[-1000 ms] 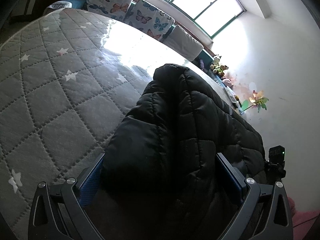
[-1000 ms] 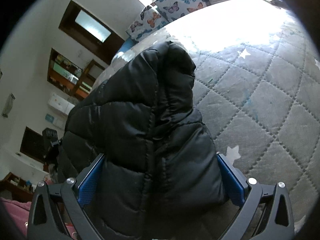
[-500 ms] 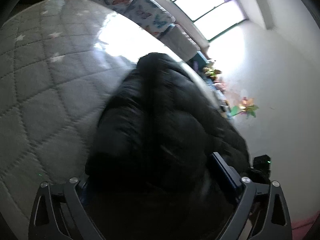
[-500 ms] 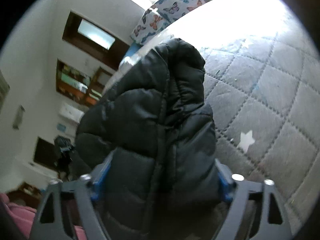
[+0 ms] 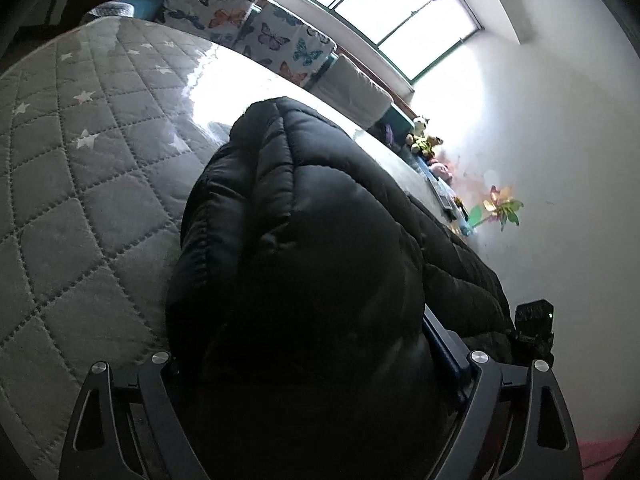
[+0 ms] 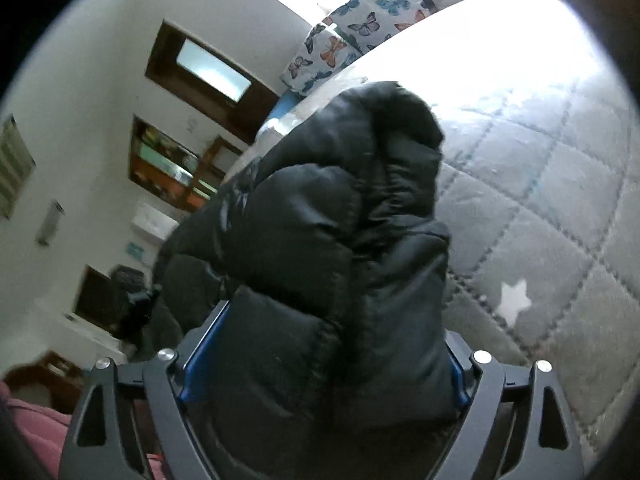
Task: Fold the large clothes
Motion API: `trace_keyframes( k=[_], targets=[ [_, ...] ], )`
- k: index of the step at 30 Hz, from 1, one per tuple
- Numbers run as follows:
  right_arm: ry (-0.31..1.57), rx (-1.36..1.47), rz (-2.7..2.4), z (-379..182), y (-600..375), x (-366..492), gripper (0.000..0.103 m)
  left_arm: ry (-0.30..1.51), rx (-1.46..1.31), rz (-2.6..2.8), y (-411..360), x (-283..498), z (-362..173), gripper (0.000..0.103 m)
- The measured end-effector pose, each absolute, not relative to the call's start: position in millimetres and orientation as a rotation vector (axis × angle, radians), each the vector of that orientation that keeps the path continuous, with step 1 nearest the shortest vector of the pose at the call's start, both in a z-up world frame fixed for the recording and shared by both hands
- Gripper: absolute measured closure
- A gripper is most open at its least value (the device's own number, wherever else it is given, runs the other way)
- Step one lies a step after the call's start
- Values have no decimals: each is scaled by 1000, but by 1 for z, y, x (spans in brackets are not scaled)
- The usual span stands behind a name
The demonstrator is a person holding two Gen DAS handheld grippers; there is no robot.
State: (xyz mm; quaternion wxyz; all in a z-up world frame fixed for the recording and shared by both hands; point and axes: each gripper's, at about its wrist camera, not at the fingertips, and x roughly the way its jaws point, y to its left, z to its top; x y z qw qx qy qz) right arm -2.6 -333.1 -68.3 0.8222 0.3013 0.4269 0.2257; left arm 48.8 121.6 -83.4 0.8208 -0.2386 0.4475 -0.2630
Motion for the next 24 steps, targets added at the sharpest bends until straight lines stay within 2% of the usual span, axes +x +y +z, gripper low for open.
trace_keyframes(
  k=[1,3,6,8,14,17,24],
  targets=[
    [901,649,479,-67,-332,-4,11,942,-500,-553,120,47,-81,14],
    [878,675,467,-61,-337,-10,32,908,-499,-558,119,37,-70,20],
    [842,657,458,-45,-341,-19,46,869,-494,-591,111,28,-50,24],
    [808,593,460,-24,-337,-25,51,844,-478,-613,102,27,-33,25],
    [727,488,454,26,-347,-17,54,783,-443,-743,43,66,21,28],
    [698,441,405,44,-361,-4,55,798,-431,-800,-1,98,33,31],
    [624,324,277,86,-395,31,56,834,-426,-926,-117,185,53,32]
  ],
)
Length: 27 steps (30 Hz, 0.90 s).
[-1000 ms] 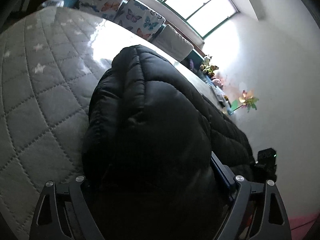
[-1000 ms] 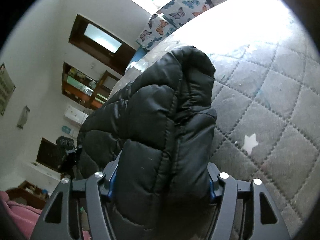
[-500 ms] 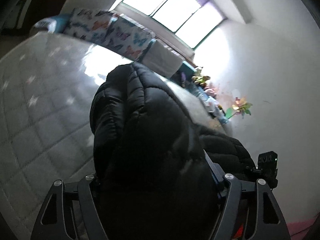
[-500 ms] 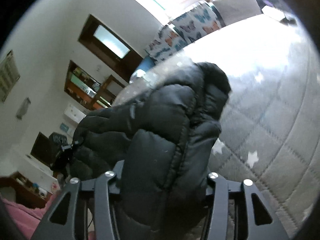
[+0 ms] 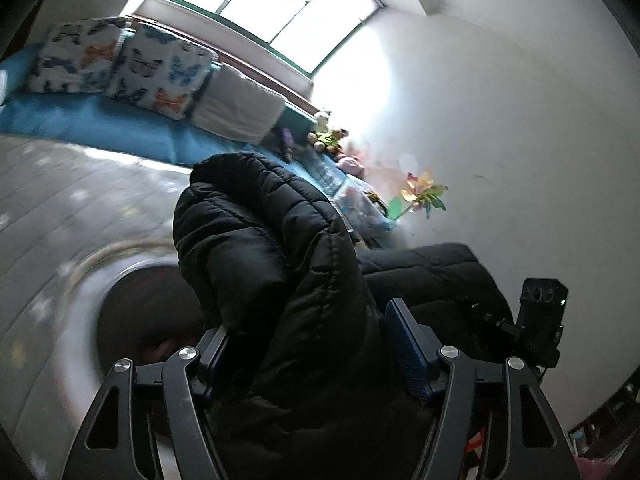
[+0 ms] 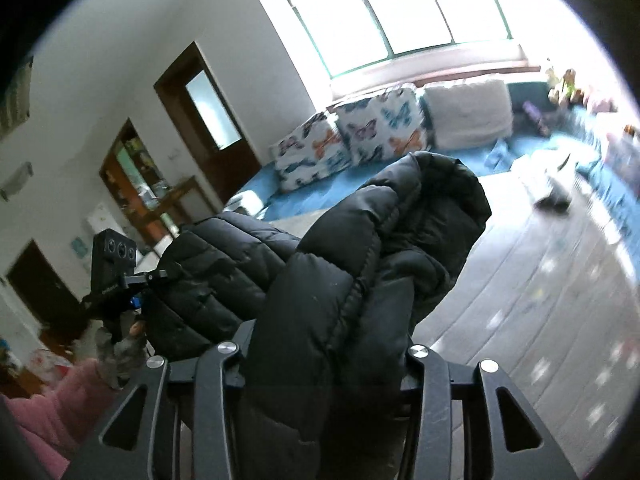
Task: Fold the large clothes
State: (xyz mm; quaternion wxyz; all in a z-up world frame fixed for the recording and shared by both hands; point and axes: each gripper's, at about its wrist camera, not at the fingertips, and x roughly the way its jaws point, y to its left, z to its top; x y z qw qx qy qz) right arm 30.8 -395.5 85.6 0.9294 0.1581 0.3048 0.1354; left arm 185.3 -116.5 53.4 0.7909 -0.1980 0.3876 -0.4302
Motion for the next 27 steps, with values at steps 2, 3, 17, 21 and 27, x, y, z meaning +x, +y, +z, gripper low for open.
trace_keyframes(
  k=[2,3,17,21,27],
  targets=[
    [598,289,237,93,-406,39,56,846,-421,-942,-147,207,55,32],
    [579,291,223,96,-414,43,56,858,-440,-957,-161,218,56,32],
    [699,468,33,20,-512,92,43,1026,-365,-757,-203,299,-17,31],
    [772,456,-47,3,-527,97,30,1070,-321,-696,-190,320,-51,25],
    [863,405,-153,-28,-541,105,10,1072,-233,-639,-191,336,-77,0]
  ],
)
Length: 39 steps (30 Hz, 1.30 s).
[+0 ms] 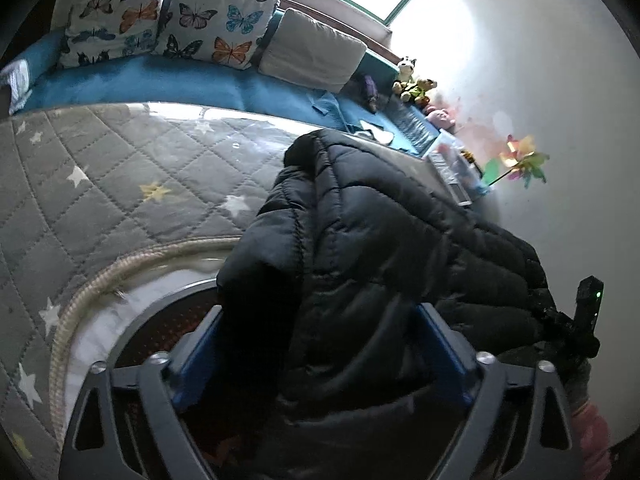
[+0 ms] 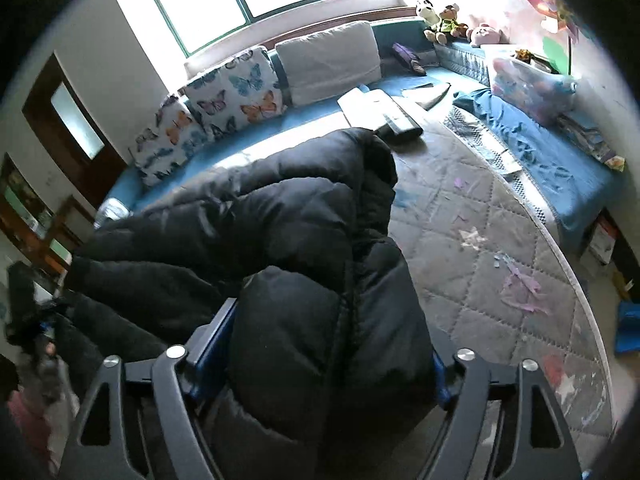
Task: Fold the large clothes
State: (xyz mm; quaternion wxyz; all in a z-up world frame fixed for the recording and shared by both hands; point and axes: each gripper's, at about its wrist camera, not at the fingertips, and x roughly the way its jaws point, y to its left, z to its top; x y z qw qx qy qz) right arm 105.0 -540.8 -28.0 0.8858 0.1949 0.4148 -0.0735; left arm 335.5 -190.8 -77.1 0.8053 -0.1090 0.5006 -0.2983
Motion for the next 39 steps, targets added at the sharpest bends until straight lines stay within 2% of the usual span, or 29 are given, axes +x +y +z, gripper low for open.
trace_keyframes(
  k=[5,13,21,25,30,39],
  targets=[
    [886,403,-192,-25,-543,105,8,1068,-180,-616,-186,327,-75,0],
    [830,255,-273,27,-537,87,8,923,-87,-611,-165,287,14,0],
    [726,223,-181,78,-513,92,8,865,-60,-693,-210,282,70,0],
    [737,265,-138,64,-505,120,8,900,-65,-729,-240,293,65,1],
    [790,290,-164,36,-503,153,8,956,-68,-738,-262,314,34,4],
    [888,290,-264,-8,-523,162,8,987,2,-727,-278,322,-17,5]
  ],
)
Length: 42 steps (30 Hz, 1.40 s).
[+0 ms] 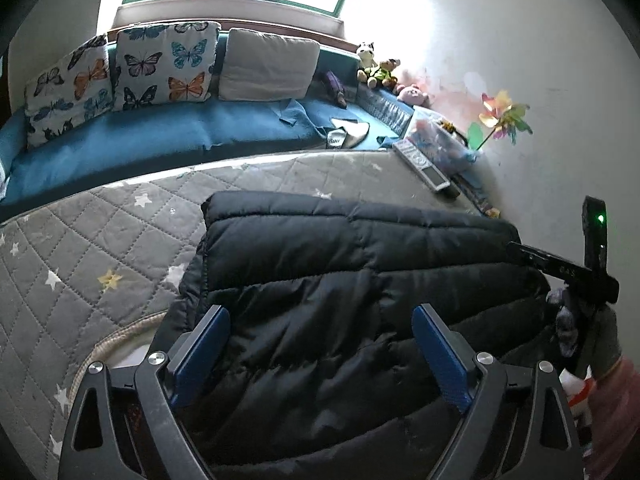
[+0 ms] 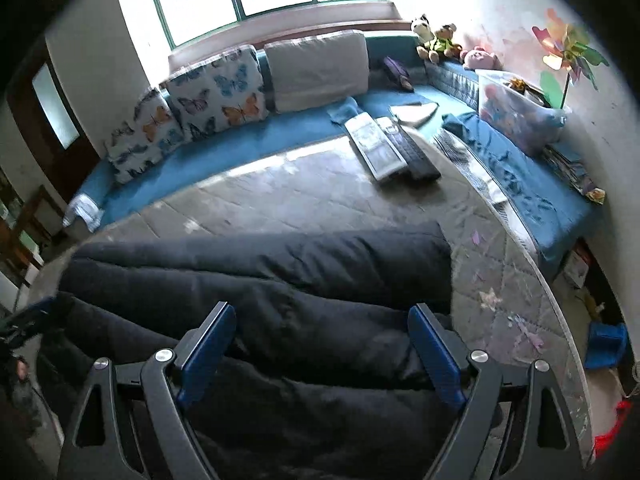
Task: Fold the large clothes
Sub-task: 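Open both tools and smooth the folded jacket flat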
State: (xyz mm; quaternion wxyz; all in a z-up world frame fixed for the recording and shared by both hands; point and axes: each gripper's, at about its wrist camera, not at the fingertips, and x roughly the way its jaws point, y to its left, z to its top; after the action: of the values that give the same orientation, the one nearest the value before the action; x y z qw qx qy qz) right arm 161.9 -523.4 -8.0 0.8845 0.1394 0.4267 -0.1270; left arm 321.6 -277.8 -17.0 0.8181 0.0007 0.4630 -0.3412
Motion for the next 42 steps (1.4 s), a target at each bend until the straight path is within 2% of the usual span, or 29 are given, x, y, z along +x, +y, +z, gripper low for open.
trace_keyframes(
  k=[8,16,24,42],
  targets=[
    [920,249,-288,-15,-518,160,8,988,87,-700,-291,314,-48,4],
    [877,200,-238,14,-489,132,8,961,130,-667,-292,299,-35,4],
    [953,72,-226,-17,-464,134,6,986,149,-657,-294,294,-46,3],
    [927,-45,-283,1,-429,111,6,973,141,-638,-277,246,-26,3]
  ],
)
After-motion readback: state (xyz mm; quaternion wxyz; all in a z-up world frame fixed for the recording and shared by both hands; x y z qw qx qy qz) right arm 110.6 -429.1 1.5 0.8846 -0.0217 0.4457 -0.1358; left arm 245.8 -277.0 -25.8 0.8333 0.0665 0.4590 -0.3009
